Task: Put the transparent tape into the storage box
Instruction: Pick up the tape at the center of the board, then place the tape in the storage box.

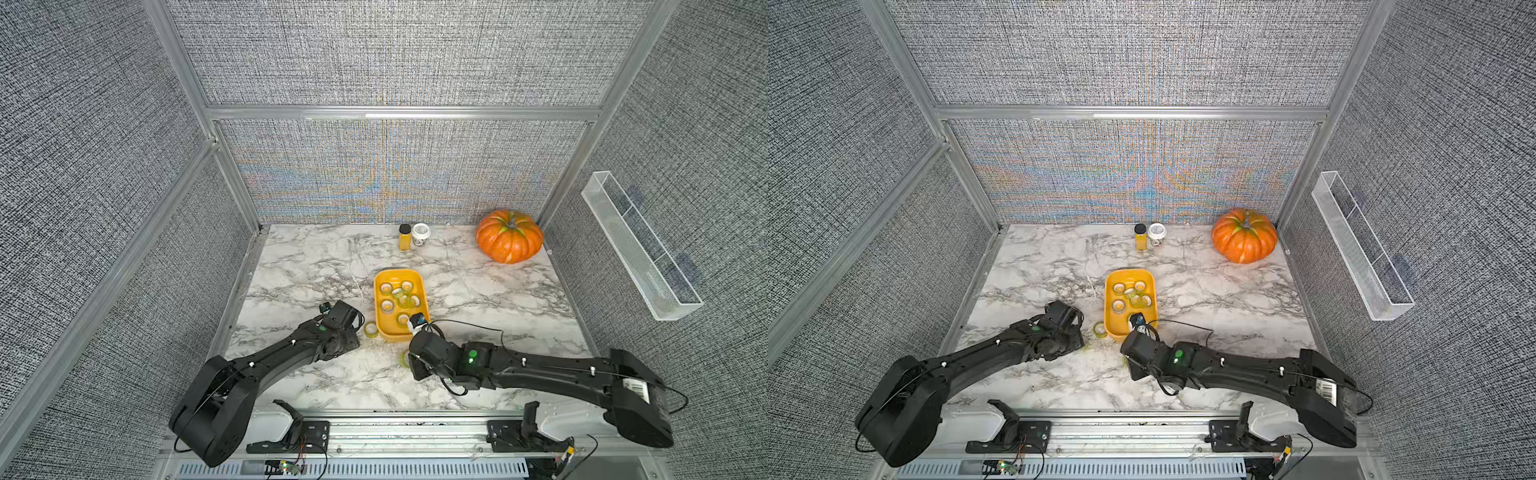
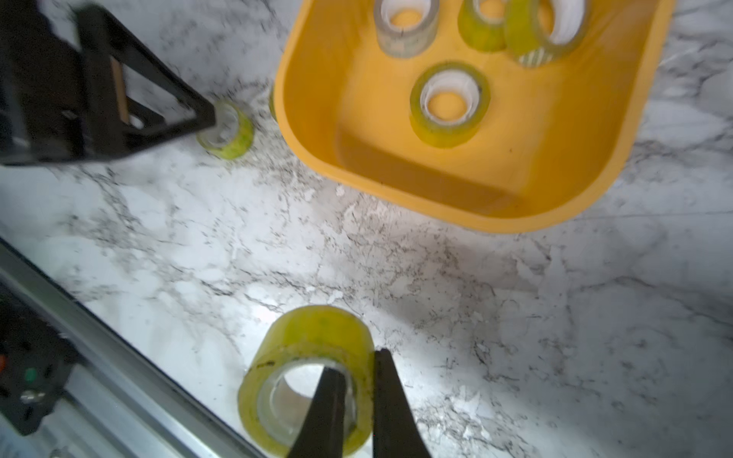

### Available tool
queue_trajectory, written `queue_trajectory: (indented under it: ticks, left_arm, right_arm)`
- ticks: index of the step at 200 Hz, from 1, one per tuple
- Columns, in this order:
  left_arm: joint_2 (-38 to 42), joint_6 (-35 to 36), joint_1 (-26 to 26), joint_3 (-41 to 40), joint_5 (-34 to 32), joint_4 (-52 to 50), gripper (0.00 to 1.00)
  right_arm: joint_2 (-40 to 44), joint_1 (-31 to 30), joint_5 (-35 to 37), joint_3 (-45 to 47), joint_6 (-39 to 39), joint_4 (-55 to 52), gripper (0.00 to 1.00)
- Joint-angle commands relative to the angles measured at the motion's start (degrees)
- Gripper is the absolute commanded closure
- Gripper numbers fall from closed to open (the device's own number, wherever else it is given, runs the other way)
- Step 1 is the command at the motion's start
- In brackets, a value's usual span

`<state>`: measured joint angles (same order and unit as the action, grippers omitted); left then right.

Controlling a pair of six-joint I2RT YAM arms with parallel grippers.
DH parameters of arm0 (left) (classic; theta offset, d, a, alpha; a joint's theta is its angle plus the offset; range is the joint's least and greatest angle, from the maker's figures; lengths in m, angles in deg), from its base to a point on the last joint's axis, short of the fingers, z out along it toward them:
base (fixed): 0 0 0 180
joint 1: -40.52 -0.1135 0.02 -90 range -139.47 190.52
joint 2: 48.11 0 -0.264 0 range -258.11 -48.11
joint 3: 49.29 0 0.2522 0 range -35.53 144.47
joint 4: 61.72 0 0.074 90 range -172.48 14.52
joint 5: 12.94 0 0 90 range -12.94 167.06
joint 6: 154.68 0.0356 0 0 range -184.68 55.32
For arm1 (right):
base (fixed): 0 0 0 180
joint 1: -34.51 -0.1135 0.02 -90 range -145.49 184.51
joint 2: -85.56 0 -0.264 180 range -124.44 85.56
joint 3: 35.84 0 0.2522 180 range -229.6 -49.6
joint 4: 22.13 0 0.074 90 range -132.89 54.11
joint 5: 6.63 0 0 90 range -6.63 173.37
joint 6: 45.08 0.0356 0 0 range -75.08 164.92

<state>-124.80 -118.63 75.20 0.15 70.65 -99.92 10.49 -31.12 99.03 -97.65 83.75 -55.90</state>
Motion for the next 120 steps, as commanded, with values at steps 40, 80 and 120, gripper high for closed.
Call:
queue_trajectory:
  ticks: [40, 80, 120]
  left_arm:
    - [-5.78, 0.18, 0.0, 0.13, -2.19, 0.46, 0.42]
    - [-10.42, 1.02, -0.05, 3.0, -1.58, 1.62, 0.55]
    - [-11.41, 0.78, -0.06, 3.18, -2.52, 1.33, 0.67]
  right_arm:
    - [3.04, 12.11, -2.7, -7.94, -11.25, -2.46, 1.0]
    - [-5.11, 19.96, -10.72, -11.52, -16.36, 0.22, 1.0]
    - [-13.37, 22.45, -14.51, -14.31, -19.05, 3.05, 1.0]
